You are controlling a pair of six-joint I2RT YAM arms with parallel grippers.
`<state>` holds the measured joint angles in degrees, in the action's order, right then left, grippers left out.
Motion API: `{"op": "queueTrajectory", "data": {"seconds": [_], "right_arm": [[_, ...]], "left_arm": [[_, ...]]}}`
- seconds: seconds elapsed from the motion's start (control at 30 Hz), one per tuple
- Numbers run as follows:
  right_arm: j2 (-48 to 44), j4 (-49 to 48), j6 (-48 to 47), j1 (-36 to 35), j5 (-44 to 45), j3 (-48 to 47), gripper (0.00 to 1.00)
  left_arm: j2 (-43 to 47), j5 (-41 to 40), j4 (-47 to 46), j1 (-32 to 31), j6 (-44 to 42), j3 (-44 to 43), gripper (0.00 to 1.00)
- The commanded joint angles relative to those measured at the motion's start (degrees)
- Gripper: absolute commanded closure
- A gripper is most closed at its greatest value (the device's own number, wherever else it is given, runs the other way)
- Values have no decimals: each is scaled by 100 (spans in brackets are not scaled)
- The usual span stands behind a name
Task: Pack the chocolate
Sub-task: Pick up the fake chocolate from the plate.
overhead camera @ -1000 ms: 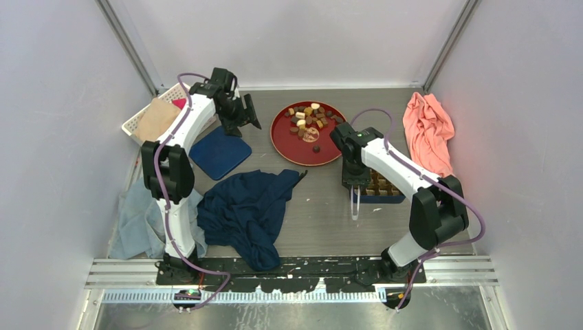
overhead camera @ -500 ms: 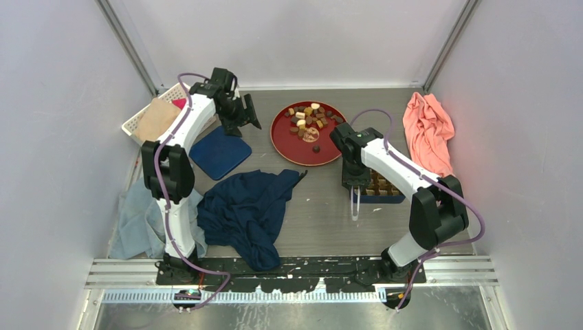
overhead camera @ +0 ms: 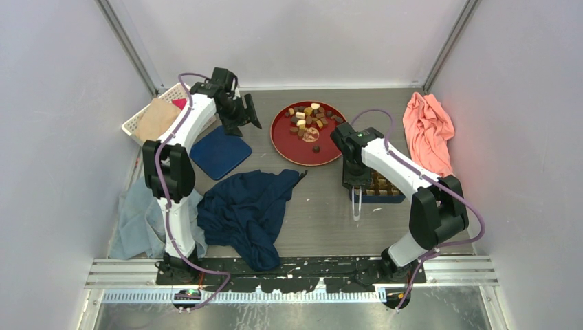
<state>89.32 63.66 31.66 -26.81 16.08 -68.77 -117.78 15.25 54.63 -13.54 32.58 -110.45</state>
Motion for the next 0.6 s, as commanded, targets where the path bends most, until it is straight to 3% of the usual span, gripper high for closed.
{"op": "queueTrajectory", "data": {"seconds": [0.0,0.23,0.47,0.57], "right_arm": [[-66,121,-11,20,178,-273,60],[91,398,-224,-289,341,-1448,67],[1476,719,-893,-360,-1108,-3189,67],[1998,916,-991,-369,-1517,-3501,65]], "left_arm": [[41,110,-146,-8,-19,-256,26],[43,147,-166,-8,7,-199,26],[117,65,-161,-4,-46,-190,26],[186,0,-137,7,-99,-126,26]]}}
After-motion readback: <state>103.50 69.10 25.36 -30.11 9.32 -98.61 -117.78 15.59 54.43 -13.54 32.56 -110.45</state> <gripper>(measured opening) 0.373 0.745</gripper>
